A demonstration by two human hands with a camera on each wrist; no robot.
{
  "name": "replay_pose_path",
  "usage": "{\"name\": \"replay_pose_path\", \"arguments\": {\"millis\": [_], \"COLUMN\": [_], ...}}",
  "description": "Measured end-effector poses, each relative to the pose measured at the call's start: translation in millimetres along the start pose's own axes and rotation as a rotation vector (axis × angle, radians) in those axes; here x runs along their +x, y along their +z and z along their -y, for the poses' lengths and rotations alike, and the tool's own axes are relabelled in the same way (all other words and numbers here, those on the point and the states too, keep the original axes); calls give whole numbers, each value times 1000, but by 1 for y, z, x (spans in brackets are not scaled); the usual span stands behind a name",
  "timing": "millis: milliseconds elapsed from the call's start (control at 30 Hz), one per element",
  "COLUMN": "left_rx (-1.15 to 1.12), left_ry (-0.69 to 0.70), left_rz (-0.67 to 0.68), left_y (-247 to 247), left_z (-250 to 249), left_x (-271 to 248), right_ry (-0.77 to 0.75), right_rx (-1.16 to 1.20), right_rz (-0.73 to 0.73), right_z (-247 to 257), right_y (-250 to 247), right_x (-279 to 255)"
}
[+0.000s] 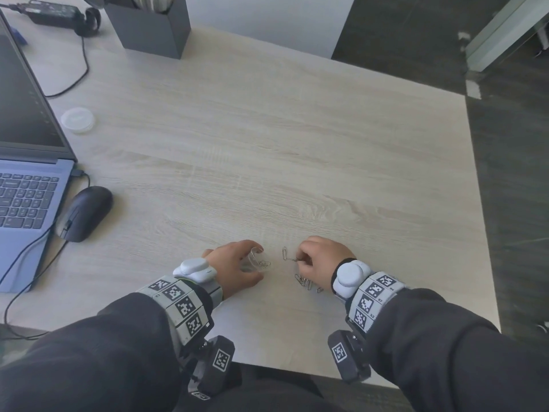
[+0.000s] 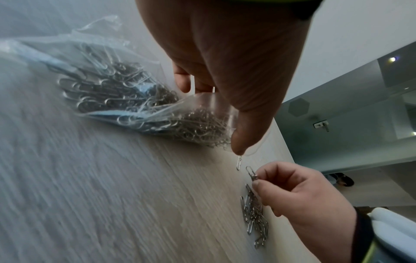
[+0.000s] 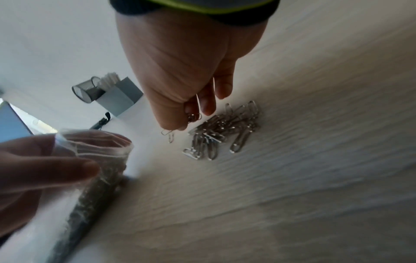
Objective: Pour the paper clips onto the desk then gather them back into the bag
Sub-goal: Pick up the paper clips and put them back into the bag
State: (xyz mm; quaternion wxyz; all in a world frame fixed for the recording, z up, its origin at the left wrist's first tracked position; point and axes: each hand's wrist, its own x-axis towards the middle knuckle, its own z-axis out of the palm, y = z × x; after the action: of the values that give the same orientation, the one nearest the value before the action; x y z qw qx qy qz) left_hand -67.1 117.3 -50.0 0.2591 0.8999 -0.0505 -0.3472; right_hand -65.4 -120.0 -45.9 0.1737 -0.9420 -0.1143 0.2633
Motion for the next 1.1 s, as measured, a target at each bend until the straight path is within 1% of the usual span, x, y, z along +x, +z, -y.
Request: {"name": "replay_pose_path", "arguments": {"millis": [67,167,267,367,467,567,667,733,833,900,933,1100], "left_rx": [12,9,6,10,34,54,72,76,89,94,94,76], "left_ry": [13,25,51,56,68,64,23,6,5,7,3,-28], "left_rz": [-1,3,12,13,16,26,40,43,44,47,50,49], "left_y": [1,3,4,4,4,4,7,9,7,5,5,8], "left_z": [-1,-2,-8,-12,-16,-19,-19,-19,-22,-22,-22,-19], "left_x": [2,5,6,7,9,13,18,19,17,16,15,13], "right_ry": [-30,-126,-210,-243,-198,-63,77,144,241,262,260,212], "right_rx": [93,187,245,269,294,279,241,221,197,166,155,104], "right_rz": [-47,-82,-106,-115,-136,-153,-129,-97,35,108,120,103], "right_z": [5,21,36,43,33,7,-24,-40,-49,-48,-46,-33], "right_y": [0,2,4,5,-1,-9,-14,-15,-13,-7,-5,7], "right_x": [-2,-1,4,6,2,-6,-19,-29,-42,-47,-49,-40]}}
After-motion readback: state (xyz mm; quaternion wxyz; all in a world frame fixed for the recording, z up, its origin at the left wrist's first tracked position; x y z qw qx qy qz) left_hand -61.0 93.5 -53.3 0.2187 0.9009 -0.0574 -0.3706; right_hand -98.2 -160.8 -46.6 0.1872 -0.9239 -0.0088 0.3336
